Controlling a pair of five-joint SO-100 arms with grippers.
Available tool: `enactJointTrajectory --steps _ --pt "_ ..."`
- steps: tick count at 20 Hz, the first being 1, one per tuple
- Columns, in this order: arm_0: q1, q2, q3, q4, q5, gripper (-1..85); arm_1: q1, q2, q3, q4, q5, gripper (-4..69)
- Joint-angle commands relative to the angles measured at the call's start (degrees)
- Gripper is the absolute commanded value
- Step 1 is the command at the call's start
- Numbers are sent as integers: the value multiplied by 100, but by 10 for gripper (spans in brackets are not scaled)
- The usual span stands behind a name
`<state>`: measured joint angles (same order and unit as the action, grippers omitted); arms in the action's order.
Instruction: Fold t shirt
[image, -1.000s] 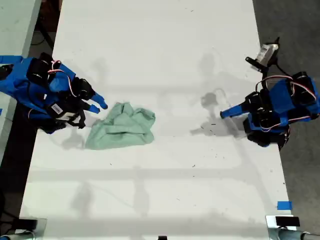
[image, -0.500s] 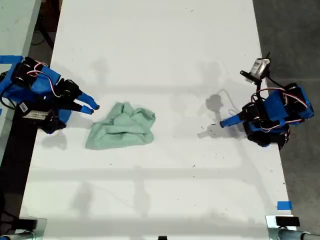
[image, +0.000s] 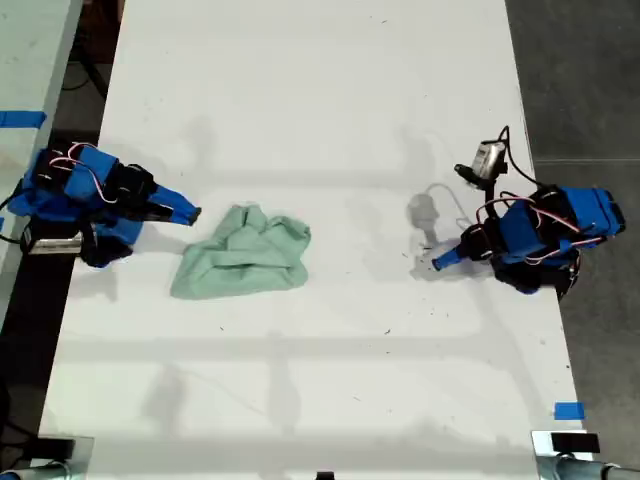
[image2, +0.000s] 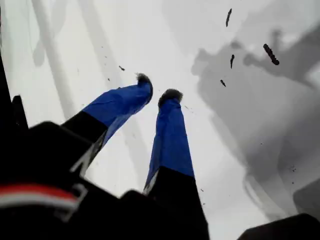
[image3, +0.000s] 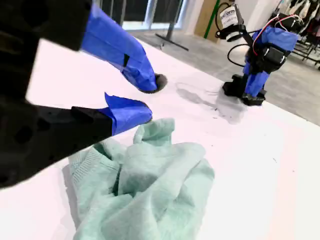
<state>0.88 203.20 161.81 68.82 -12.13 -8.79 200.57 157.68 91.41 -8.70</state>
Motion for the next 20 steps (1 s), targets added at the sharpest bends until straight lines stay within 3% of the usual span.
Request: enactJointTrajectory --steps 1,7,9,11,13,18,19,20 --pt "-237 141 88 -255 167 52 141 9 26 0 9 32" --pt "-352 220 923 -369 -378 -1 220 9 1028 -325 290 44" --pt "-352 220 1195 -316 -729 -1 202 9 1151 -598 334 81" --pt "-220 220 1538 -448 -861 -1 272 9 1512 -870 141 85" --pt "35 220 1784 -554 -1151 -1 229 0 1687 -896 -519 83" --pt "-290 229 1811 -519 -747 35 352 -9 1784 -1028 -1424 72" --pt "-466 229 1846 -492 -176 46 360 -9 1819 -1055 -1696 73" --pt "-642 229 2013 -501 905 51 343 -9 1854 -1090 -1925 68"
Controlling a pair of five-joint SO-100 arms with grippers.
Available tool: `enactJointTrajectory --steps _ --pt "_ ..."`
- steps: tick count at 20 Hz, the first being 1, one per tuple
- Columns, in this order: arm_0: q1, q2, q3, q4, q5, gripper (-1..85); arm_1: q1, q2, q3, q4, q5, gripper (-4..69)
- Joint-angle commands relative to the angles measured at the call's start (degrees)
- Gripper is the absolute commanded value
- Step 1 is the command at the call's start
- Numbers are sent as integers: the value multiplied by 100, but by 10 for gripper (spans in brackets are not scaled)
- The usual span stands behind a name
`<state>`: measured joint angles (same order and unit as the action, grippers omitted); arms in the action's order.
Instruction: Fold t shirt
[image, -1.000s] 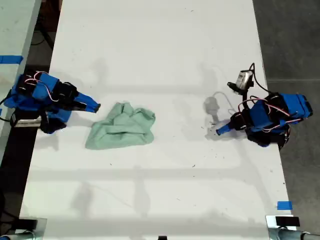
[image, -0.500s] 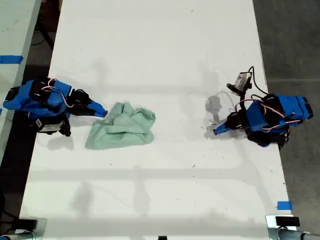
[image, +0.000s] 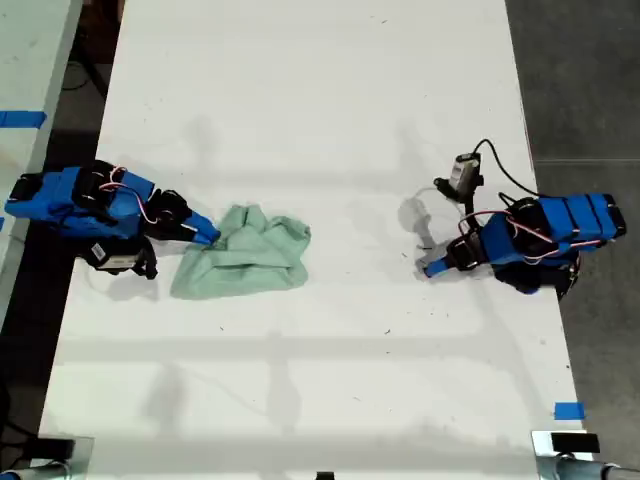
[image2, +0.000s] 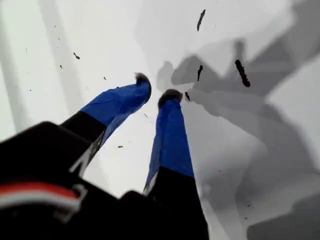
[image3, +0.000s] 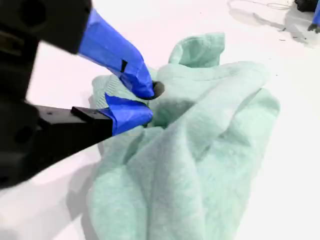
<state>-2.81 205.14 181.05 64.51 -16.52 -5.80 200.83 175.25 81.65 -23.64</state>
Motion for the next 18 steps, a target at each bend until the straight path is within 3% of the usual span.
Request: enactJointTrajectory --steps 1,4,7,9,18 --pt "-290 35 149 -132 1301 51 18 -35 114 -132 -721 68" --pt "-229 35 202 -149 1354 10 0 -35 141 -185 -1670 67" --pt "26 35 202 -158 1397 63 0 -35 141 -193 -1828 67" --pt "237 35 202 -158 1362 64 -18 -35 158 -229 -2382 66" --pt "-422 35 193 -149 1362 65 -35 -35 158 -229 -2391 64"
